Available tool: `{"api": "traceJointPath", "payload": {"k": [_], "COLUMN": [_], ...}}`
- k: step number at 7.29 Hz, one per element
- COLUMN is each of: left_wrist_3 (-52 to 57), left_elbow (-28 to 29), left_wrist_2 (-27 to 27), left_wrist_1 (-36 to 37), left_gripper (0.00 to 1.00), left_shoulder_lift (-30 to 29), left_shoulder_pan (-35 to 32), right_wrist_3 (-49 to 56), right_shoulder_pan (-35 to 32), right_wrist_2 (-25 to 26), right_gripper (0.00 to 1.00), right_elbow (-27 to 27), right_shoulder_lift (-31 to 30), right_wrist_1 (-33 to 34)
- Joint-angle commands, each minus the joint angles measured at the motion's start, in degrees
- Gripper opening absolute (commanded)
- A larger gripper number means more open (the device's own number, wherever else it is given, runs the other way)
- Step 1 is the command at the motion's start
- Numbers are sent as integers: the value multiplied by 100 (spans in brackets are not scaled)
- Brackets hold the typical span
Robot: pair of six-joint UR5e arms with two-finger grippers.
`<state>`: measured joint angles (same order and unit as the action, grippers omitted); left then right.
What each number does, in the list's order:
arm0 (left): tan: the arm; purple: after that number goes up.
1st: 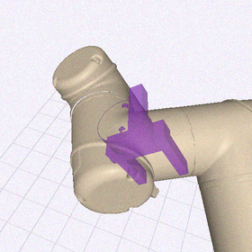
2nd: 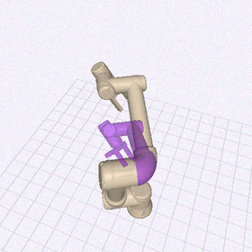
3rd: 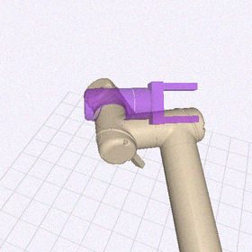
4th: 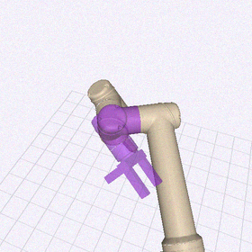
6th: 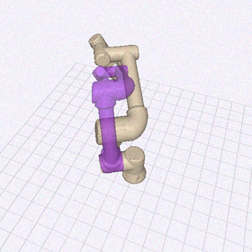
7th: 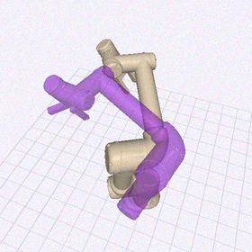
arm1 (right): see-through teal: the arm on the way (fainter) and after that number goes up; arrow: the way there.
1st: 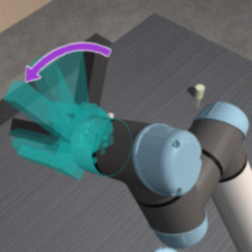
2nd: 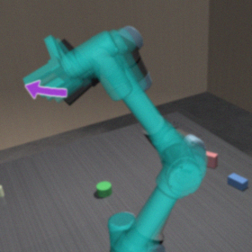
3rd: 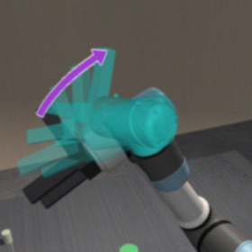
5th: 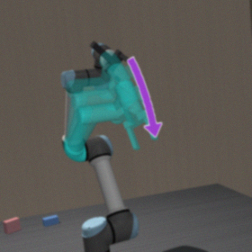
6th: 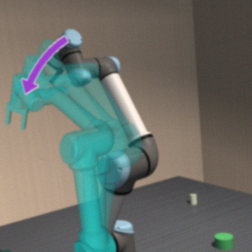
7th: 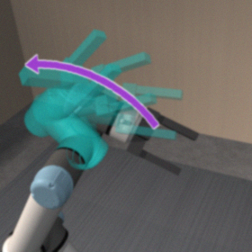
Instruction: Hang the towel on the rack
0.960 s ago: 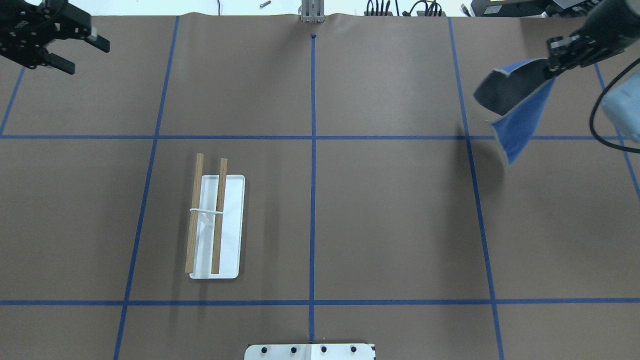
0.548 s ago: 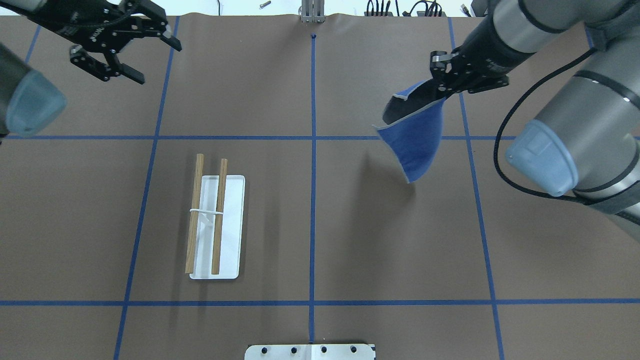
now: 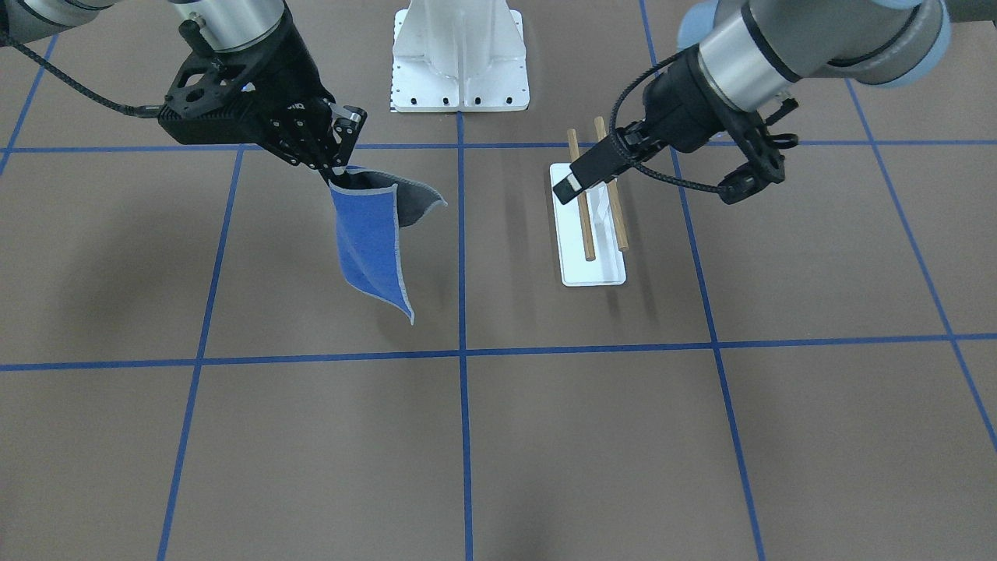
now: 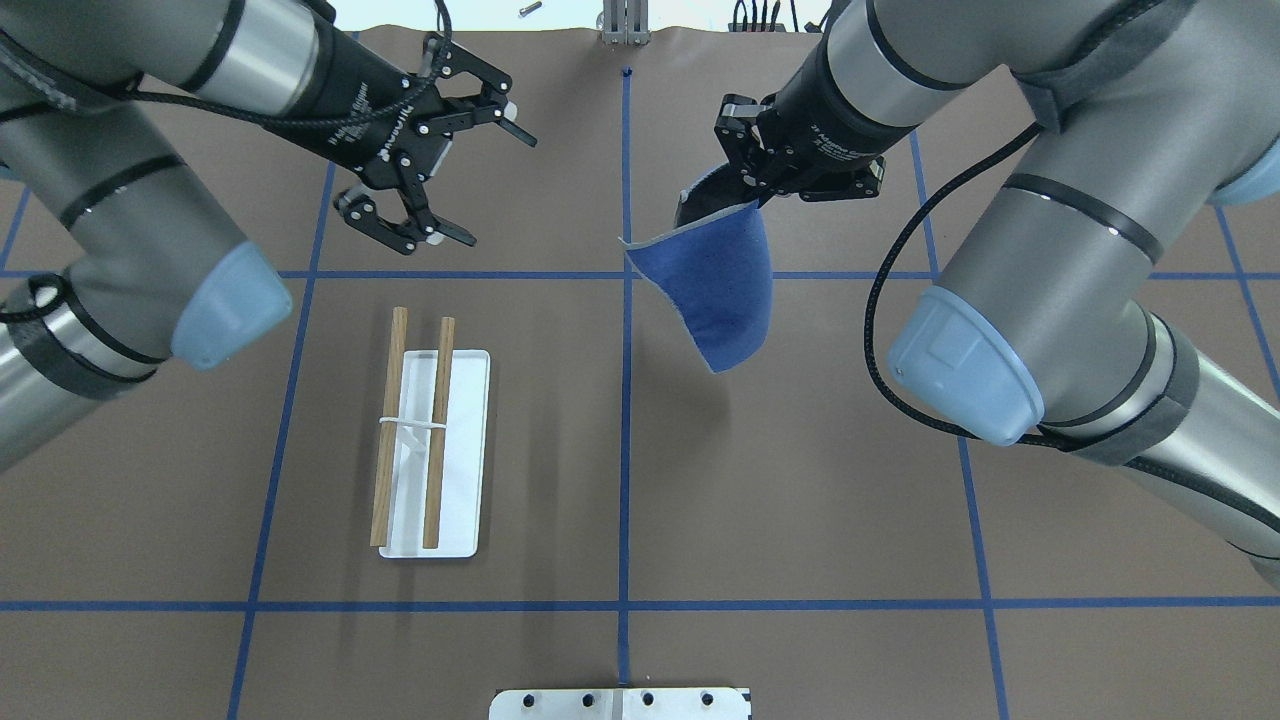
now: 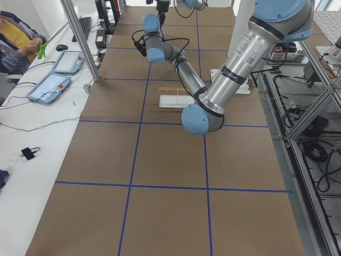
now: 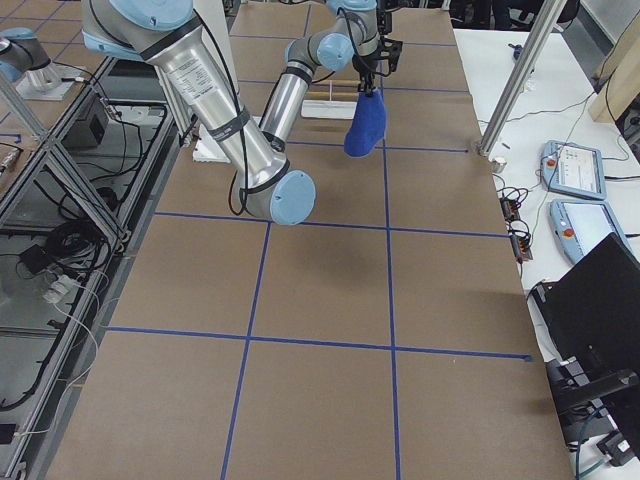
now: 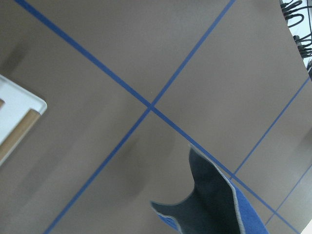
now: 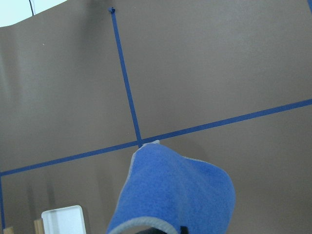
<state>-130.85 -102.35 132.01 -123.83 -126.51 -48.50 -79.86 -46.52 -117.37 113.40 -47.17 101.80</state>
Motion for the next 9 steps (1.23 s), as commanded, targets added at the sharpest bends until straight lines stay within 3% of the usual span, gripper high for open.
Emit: {"api": "traceJointPath", "payload": {"k": [1, 5, 9], "left_wrist_3": [-1484, -1478, -1478], "left_elbow": [4, 57, 66], "left_wrist_2": [-790, -1291, -1301], "left_wrist_1": [-660, -669, -660], "left_gripper": [98, 97, 97], "left_shoulder_lift": [-136, -331, -331], "left_shoulder_pan": [578, 824, 834], "right_wrist_3": [-231, -346, -486], "right_shoulder_pan": [29, 161, 257], "right_wrist_2": [65, 74, 117], "right_gripper": [0, 0, 0], "right_elbow": [-72, 6, 77], "right_shoulder_lift": [156, 156, 182], "right_wrist_1": [-11, -19, -20]}}
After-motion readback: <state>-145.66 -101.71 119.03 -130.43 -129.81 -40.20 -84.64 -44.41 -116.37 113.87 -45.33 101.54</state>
